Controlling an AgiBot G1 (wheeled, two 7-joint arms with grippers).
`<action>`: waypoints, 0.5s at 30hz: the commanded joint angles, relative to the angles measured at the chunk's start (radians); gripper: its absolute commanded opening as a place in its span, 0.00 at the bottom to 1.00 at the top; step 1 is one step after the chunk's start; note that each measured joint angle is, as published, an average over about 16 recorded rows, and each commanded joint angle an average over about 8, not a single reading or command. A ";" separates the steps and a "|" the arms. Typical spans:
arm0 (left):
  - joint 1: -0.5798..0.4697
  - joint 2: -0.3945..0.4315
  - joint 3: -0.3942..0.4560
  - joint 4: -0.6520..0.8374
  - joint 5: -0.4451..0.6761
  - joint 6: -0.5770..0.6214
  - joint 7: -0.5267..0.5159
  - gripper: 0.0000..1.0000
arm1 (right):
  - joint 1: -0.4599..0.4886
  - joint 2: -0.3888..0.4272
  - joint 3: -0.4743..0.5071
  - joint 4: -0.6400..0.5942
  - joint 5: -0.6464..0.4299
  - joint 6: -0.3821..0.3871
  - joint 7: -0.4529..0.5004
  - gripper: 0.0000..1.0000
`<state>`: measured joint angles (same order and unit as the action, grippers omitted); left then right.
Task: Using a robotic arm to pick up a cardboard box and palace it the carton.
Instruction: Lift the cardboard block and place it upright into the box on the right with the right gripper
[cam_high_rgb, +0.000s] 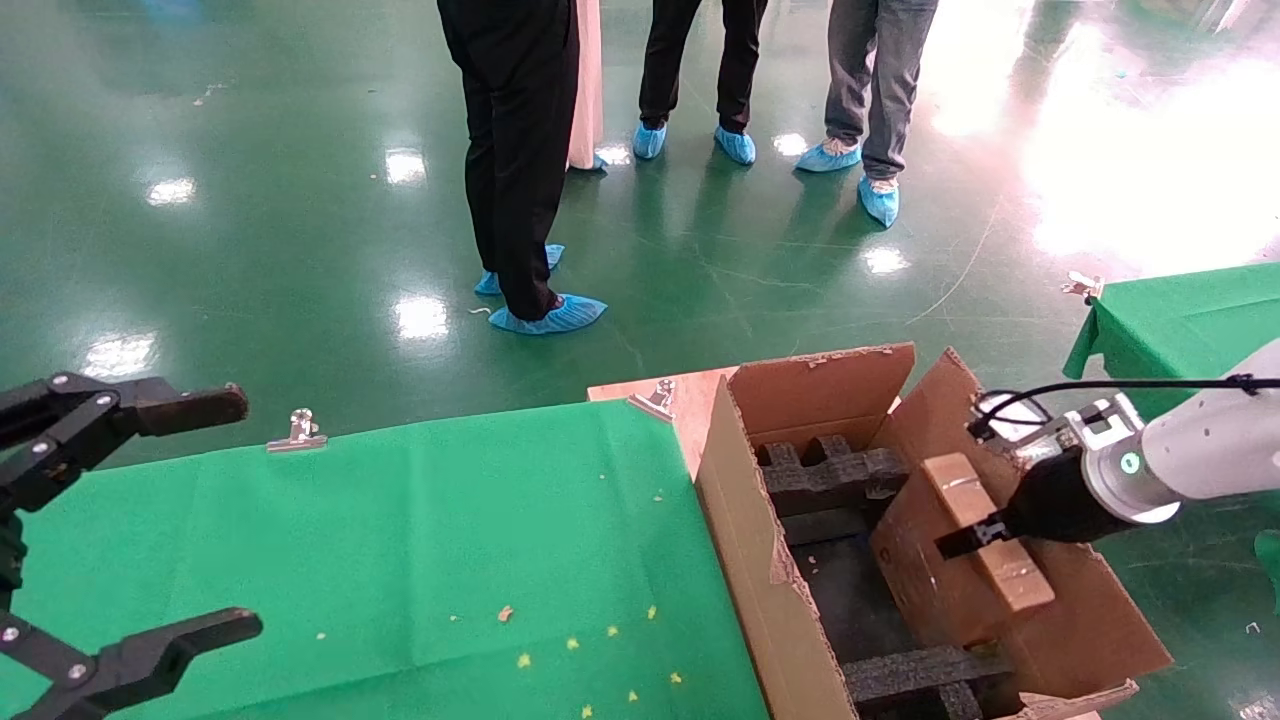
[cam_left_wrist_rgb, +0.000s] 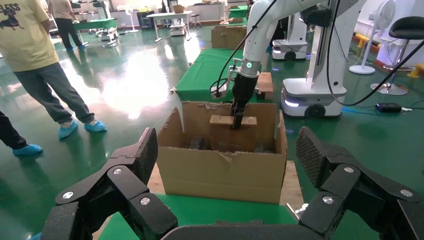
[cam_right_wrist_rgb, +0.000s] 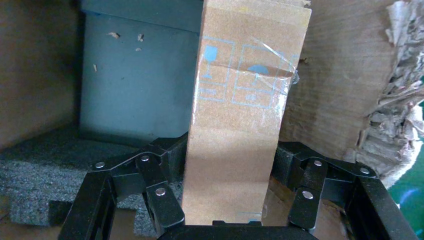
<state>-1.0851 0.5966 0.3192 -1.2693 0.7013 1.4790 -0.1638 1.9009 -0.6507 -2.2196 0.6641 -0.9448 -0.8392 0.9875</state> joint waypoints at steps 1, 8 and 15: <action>0.000 0.000 0.000 0.000 0.000 0.000 0.000 1.00 | -0.009 -0.004 0.003 -0.008 0.007 -0.007 -0.011 0.00; 0.000 0.000 0.000 0.000 0.000 0.000 0.000 1.00 | -0.032 -0.012 0.005 -0.032 0.018 -0.030 -0.033 0.00; 0.000 0.000 0.000 0.000 0.000 0.000 0.000 1.00 | -0.040 -0.019 0.008 -0.050 0.025 -0.047 -0.048 0.43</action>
<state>-1.0851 0.5964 0.3196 -1.2692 0.7010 1.4787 -0.1635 1.8616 -0.6692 -2.2119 0.6161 -0.9208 -0.8844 0.9415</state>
